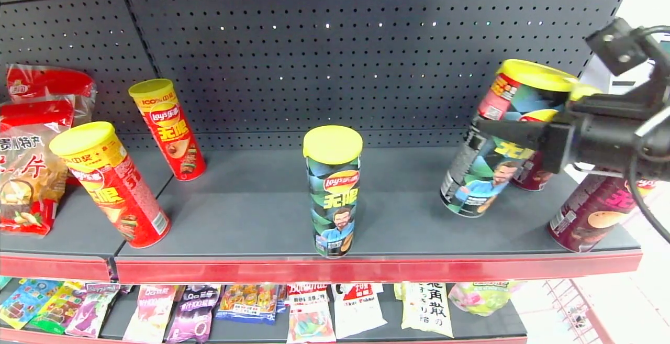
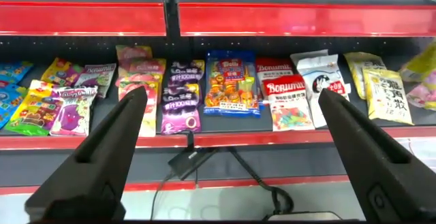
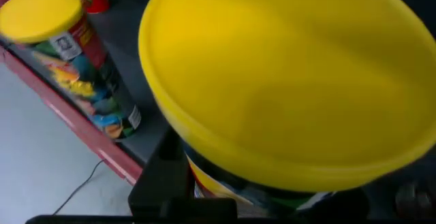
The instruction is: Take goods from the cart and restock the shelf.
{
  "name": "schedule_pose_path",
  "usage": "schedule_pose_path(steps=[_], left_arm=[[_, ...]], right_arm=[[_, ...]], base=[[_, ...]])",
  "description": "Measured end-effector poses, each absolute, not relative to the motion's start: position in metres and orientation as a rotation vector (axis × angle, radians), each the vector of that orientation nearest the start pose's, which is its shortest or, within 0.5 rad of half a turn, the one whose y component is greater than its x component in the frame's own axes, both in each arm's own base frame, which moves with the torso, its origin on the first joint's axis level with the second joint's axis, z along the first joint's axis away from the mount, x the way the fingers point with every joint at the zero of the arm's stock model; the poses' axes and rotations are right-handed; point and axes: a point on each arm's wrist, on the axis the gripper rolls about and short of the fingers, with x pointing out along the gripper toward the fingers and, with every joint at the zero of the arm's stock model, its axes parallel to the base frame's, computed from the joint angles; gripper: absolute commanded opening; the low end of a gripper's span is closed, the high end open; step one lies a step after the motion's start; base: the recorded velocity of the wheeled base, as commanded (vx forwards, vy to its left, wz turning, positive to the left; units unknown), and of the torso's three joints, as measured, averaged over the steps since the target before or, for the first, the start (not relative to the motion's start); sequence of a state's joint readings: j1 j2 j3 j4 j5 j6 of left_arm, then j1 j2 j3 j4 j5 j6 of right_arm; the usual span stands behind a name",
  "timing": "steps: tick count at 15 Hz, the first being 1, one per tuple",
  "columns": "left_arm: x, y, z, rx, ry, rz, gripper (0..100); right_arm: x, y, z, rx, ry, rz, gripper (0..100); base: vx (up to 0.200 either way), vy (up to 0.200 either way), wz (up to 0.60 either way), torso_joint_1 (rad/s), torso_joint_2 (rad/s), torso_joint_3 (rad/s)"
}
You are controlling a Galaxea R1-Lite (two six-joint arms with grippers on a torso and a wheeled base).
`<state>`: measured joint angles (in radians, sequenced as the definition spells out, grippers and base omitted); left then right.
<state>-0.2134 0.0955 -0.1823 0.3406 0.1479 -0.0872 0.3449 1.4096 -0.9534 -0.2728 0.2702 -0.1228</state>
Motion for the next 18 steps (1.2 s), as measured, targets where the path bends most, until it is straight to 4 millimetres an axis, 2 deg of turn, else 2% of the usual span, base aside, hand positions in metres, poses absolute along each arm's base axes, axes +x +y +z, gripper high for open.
schedule_pose_path(steps=[3,6,13,18], left_arm=[[-0.031,0.010,0.093,-0.044,0.253,-0.056,100],[-0.031,0.010,0.093,-0.046,0.253,-0.056,100],[-0.031,0.010,0.093,-0.046,0.253,-0.055,100],[-0.031,0.010,0.093,-0.045,0.254,-0.054,100]], right_arm=[[0.271,0.119,0.264,-0.131,0.147,0.672,0],[0.297,0.147,0.253,-0.159,0.160,0.724,0],[0.325,0.194,0.233,-0.176,0.180,0.807,0],[0.337,0.208,0.226,-0.182,0.147,0.822,0]], base=[[0.000,0.000,0.00,0.000,0.00,0.000],[0.000,0.000,0.00,0.000,0.00,0.000],[0.000,0.000,0.00,0.000,0.00,0.000],[0.000,0.000,0.00,0.000,0.00,0.000]])
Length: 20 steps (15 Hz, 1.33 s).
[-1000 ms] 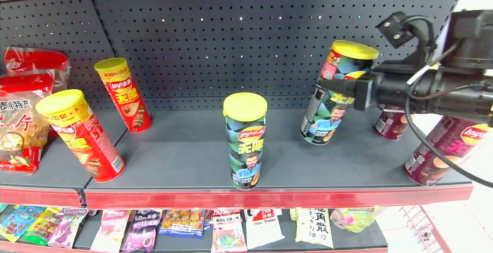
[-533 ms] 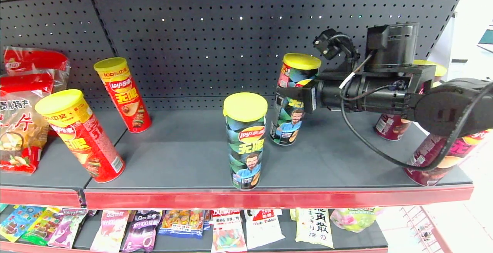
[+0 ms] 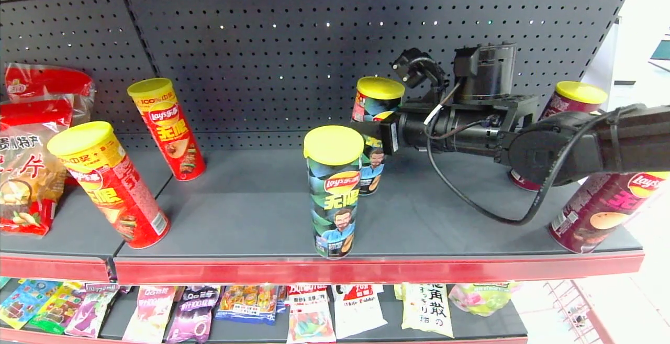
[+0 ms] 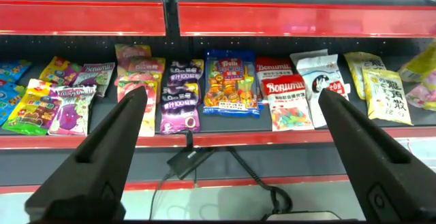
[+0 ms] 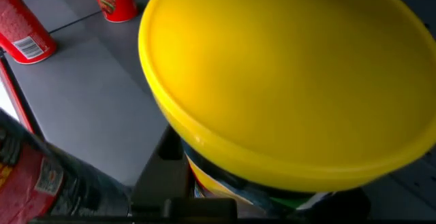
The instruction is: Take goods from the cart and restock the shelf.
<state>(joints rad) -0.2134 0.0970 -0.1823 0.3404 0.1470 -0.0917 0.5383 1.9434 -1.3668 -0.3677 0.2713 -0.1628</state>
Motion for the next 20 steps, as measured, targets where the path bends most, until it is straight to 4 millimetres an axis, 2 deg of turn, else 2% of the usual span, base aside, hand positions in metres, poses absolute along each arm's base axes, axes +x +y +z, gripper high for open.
schedule_pose_path(steps=[16,17,20], left_arm=[[-0.030,0.010,0.093,-0.047,0.255,-0.052,100],[-0.030,0.010,0.093,-0.047,0.255,-0.053,100],[-0.030,0.010,0.093,-0.047,0.256,-0.053,100]], right_arm=[[0.347,0.236,0.210,-0.206,0.155,0.868,0],[0.347,0.237,0.208,-0.214,0.154,0.868,100],[0.349,0.238,0.205,-0.226,0.158,0.870,100]], base=[[0.000,0.000,0.00,0.000,0.00,0.000],[0.000,0.000,0.00,0.000,0.00,0.000],[0.000,0.000,0.00,0.000,0.00,0.000]])
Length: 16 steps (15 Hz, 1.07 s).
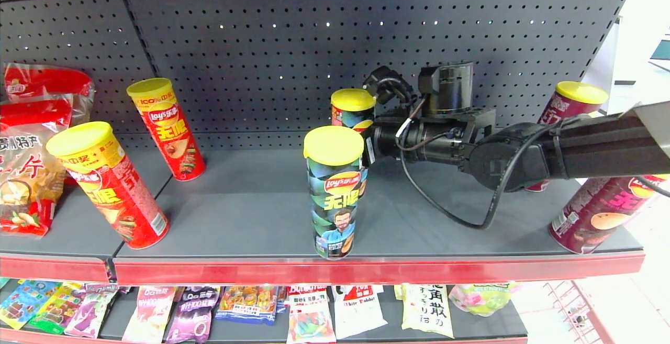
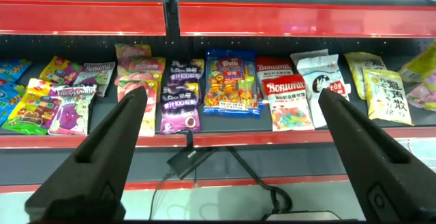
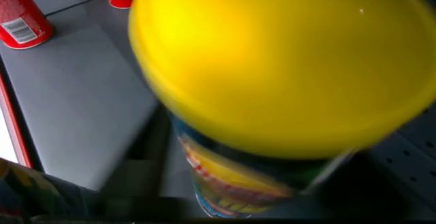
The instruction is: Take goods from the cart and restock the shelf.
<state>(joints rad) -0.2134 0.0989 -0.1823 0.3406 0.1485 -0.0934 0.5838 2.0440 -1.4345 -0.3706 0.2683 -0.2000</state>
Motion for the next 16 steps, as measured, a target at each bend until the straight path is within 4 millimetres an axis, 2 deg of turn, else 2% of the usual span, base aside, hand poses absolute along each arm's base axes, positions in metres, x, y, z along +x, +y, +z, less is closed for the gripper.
schedule_pose_path(steps=[7,11,16], left_arm=[[-0.030,0.010,0.093,-0.047,0.256,-0.056,100],[-0.030,0.010,0.093,-0.048,0.257,-0.063,100],[-0.030,0.010,0.093,-0.048,0.257,-0.066,100]], right_arm=[[0.340,0.231,0.210,-0.224,0.163,0.851,100],[0.326,0.215,0.210,-0.231,0.195,0.799,100],[0.320,0.191,0.203,-0.236,0.248,0.683,100]], base=[[0.000,0.000,0.00,0.000,0.00,0.000],[0.000,0.000,0.00,0.000,0.00,0.000],[0.000,0.000,0.00,0.000,0.00,0.000]])
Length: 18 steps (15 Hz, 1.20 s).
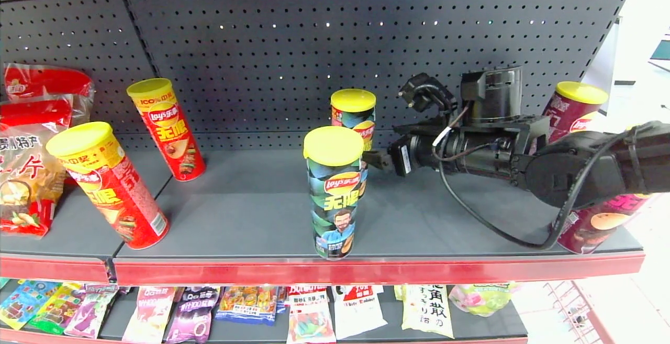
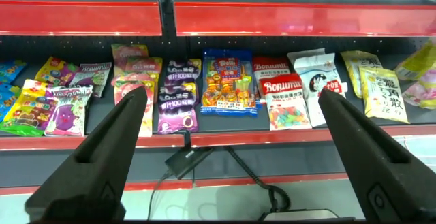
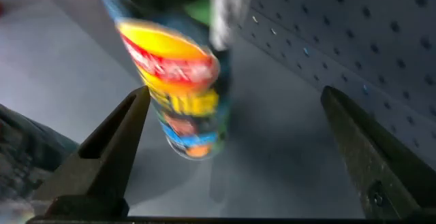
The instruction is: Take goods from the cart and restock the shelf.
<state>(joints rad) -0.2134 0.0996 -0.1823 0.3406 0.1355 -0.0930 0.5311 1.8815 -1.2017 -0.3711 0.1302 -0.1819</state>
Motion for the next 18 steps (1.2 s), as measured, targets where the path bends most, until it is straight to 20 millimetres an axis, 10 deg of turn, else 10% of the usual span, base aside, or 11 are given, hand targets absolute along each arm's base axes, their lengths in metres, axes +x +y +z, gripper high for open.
schedule_pose_path(steps=[7,13,18], left_arm=[[-0.030,0.009,0.093,-0.041,0.260,-0.109,100],[-0.015,0.004,0.119,-0.035,0.186,-0.227,100],[0.046,-0.013,0.165,0.007,0.126,-0.281,100]], right_arm=[[0.266,0.151,0.195,-0.231,0.337,0.591,100],[0.142,0.095,0.187,-0.234,0.302,0.599,100],[0.060,0.030,0.167,-0.210,0.212,0.379,100]], base=[[0.000,0.000,0.00,0.000,0.00,0.000],[0.000,0.000,0.00,0.000,0.00,0.000],[0.000,0.000,0.00,0.000,0.00,0.000]])
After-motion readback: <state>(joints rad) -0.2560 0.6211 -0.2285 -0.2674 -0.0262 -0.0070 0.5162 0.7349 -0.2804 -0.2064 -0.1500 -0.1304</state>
